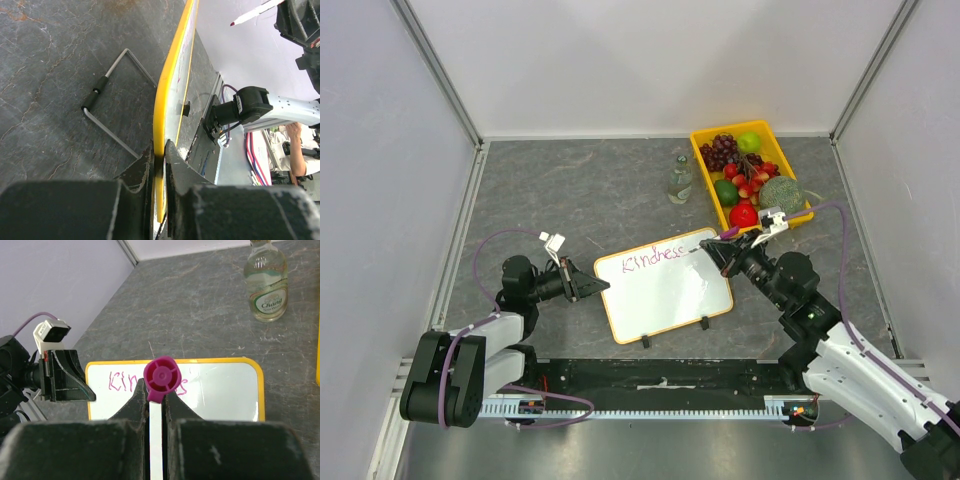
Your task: Write a sentence on the whiteboard
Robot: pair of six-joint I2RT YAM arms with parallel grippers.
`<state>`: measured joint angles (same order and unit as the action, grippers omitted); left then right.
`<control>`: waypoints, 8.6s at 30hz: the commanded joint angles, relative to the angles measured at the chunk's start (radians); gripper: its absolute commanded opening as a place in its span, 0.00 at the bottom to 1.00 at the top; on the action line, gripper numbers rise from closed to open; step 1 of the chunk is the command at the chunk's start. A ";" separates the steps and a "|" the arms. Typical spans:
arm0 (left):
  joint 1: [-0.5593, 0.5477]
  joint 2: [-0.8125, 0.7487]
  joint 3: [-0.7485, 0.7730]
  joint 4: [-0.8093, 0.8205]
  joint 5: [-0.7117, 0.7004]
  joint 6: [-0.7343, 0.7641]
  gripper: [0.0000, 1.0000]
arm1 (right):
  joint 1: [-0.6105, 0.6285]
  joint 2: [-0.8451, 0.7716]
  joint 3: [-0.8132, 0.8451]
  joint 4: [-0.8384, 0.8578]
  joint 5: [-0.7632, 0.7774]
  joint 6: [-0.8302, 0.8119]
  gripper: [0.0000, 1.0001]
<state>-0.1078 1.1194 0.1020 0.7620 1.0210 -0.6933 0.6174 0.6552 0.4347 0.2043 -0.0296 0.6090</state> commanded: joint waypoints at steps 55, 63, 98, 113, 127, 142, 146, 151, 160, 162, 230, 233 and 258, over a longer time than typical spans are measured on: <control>-0.001 0.005 0.013 0.002 -0.010 0.020 0.02 | 0.277 0.222 0.154 -0.002 0.186 -0.077 0.00; -0.003 0.007 0.015 0.002 -0.010 0.018 0.02 | 0.278 0.239 0.173 -0.009 0.180 -0.098 0.00; -0.001 0.042 0.019 0.026 -0.001 0.009 0.02 | 0.659 0.446 0.210 0.194 0.530 -0.334 0.00; -0.003 0.049 0.019 0.036 0.002 0.005 0.02 | 0.660 0.547 0.205 0.244 0.511 -0.296 0.00; -0.001 0.043 0.018 0.034 0.004 0.005 0.02 | 0.659 0.567 0.168 0.234 0.542 -0.279 0.00; -0.003 0.043 0.016 0.033 0.001 0.008 0.02 | 0.660 0.547 0.136 0.204 0.534 -0.265 0.00; -0.001 0.042 0.018 0.031 0.002 0.008 0.02 | 0.659 0.541 0.128 0.192 0.514 -0.259 0.00; -0.003 0.039 0.016 0.031 0.002 0.008 0.02 | 0.659 0.534 0.110 0.198 0.502 -0.244 0.00; -0.001 0.039 0.018 0.030 0.002 0.008 0.02 | 0.657 0.431 0.127 0.233 0.505 -0.224 0.00; -0.001 0.040 0.018 0.031 0.002 0.009 0.02 | 0.657 0.426 0.128 0.251 0.514 -0.224 0.00; -0.003 0.040 0.018 0.030 0.004 0.009 0.02 | 0.613 0.518 0.033 0.299 0.539 -0.170 0.00; -0.001 0.040 0.018 0.030 0.004 0.009 0.02 | 0.613 0.514 0.019 0.297 0.531 -0.158 0.00; -0.003 0.039 0.018 0.030 0.004 0.009 0.02 | 0.610 0.514 0.050 0.317 0.602 -0.158 0.00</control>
<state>-0.1078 1.1584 0.1078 0.7891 1.0313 -0.6952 1.2388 1.1664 0.4648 0.5312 0.4801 0.4648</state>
